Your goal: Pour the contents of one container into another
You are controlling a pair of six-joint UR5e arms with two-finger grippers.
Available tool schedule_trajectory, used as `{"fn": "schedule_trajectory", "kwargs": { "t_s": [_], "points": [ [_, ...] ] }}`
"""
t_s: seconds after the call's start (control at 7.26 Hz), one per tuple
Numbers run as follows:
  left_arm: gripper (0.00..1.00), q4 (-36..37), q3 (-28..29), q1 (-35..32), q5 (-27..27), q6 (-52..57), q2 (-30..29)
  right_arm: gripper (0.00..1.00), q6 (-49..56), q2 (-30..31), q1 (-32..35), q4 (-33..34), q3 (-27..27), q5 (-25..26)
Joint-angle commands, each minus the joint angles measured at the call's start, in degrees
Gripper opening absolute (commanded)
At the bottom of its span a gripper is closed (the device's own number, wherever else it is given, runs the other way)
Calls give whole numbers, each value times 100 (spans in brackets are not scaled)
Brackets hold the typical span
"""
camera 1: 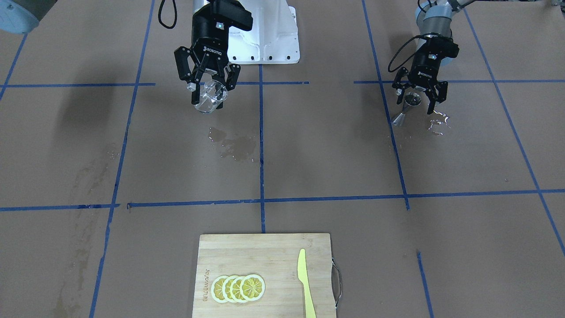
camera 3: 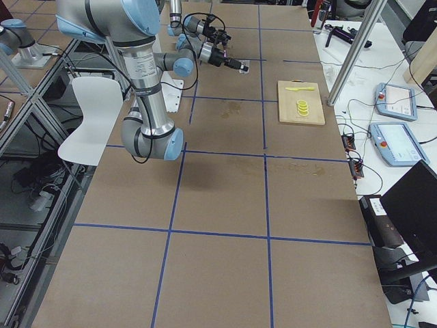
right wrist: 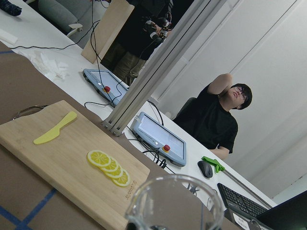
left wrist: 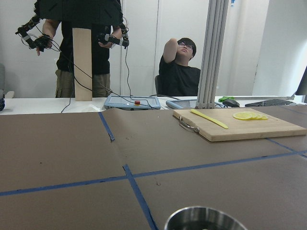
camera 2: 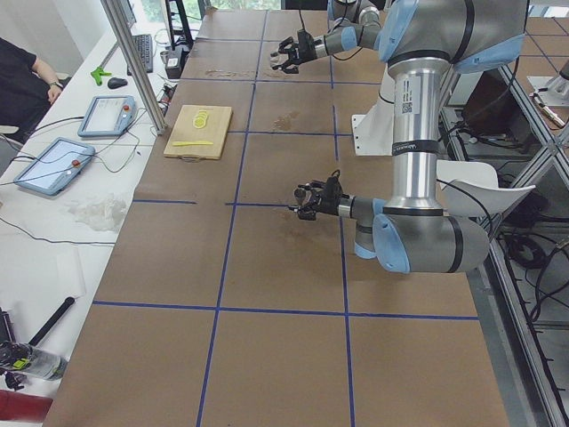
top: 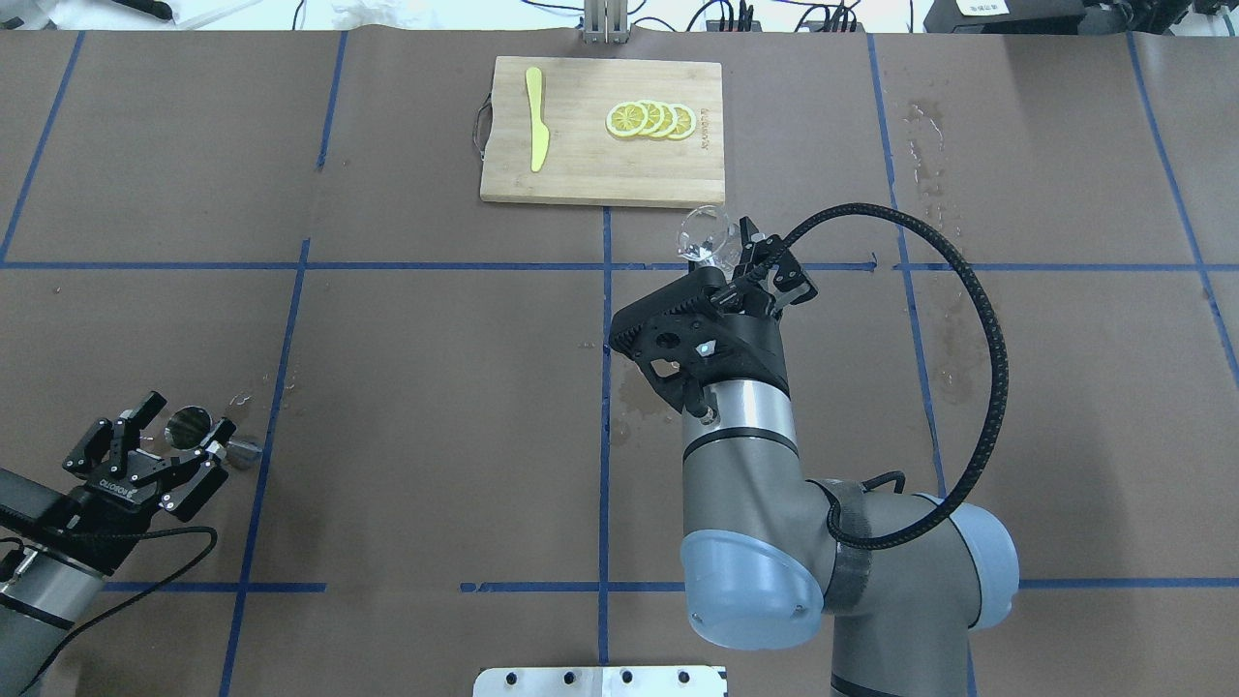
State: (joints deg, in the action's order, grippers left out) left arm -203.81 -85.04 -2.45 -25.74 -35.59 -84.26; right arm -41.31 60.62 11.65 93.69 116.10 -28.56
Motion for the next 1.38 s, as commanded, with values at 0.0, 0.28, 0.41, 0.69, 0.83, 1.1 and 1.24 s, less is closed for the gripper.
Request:
{"fn": "schedule_trajectory", "kwargs": {
  "t_s": [0.0, 0.28, 0.41, 0.69, 0.83, 1.1, 1.24],
  "points": [
    [100, -262, -250, -1, 192, 306, -3, 0, 0, -6, 12, 0, 0, 0],
    [100, -1129, -267, -1, 140, 1233, 50, 0, 0, -15, 12, 0, 0, 0],
    [100, -1596, -285, -27, 130, 1943, 68, 0, 0, -15, 12, 0, 0, 0],
    [100, -1811, -320, -193, -498, 2109, 425, 0, 0, -15, 21, 0, 0, 0],
    [100, -2073, -329, -507, -1251, 2109, 794, 0, 0, -15, 21, 0, 0, 0],
    [100, -2041, -242, -1630, -2850, 2109, 973, 0, 0, -15, 21, 0, 0, 0],
    [100, -1640, -250, -2123, -3432, 2109, 982, 0, 0, -7, 21, 0, 0, 0]
  ]
}}
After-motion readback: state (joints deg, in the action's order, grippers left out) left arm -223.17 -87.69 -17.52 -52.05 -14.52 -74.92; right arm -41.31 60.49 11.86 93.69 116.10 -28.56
